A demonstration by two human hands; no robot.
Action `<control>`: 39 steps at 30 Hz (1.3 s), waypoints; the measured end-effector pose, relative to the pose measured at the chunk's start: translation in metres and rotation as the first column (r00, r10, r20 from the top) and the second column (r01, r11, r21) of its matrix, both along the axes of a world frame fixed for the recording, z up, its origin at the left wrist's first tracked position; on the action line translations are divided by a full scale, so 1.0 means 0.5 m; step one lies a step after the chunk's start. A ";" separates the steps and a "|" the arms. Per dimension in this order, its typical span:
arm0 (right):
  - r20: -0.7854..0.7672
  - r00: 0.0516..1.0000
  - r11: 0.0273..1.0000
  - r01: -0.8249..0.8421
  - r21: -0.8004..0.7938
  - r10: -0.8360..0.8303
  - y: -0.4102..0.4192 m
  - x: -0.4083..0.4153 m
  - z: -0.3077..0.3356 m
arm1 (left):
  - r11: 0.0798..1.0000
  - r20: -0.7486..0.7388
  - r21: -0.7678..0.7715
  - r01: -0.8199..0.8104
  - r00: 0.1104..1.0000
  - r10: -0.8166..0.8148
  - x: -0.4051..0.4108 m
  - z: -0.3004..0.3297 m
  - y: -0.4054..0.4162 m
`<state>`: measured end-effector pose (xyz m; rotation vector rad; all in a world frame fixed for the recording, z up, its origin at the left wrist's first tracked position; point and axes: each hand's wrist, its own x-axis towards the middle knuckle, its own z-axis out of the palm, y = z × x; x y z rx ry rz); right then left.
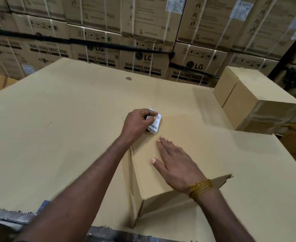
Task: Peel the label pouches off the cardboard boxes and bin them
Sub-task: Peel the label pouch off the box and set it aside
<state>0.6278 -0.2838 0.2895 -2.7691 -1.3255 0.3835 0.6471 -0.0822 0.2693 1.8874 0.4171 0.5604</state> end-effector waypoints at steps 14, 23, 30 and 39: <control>-0.008 1.000 1.000 0.007 0.005 -0.007 -0.026 -0.021 0.009 | 1.000 -0.001 0.001 0.005 1.000 -0.005 -0.003 0.001 -0.002; -0.006 1.000 0.999 -0.003 0.033 0.003 -0.079 -0.065 0.010 | 1.000 0.015 -0.031 0.003 1.000 -0.003 -0.007 0.002 -0.002; -0.002 0.997 0.997 0.075 0.013 -0.075 0.002 0.025 0.005 | 1.000 0.008 -0.009 0.013 1.000 -0.013 -0.003 0.001 -0.001; -0.004 0.998 0.998 0.070 -0.002 -0.070 -0.086 -0.048 0.013 | 1.000 0.023 -0.025 0.010 1.000 -0.009 -0.004 -0.001 0.001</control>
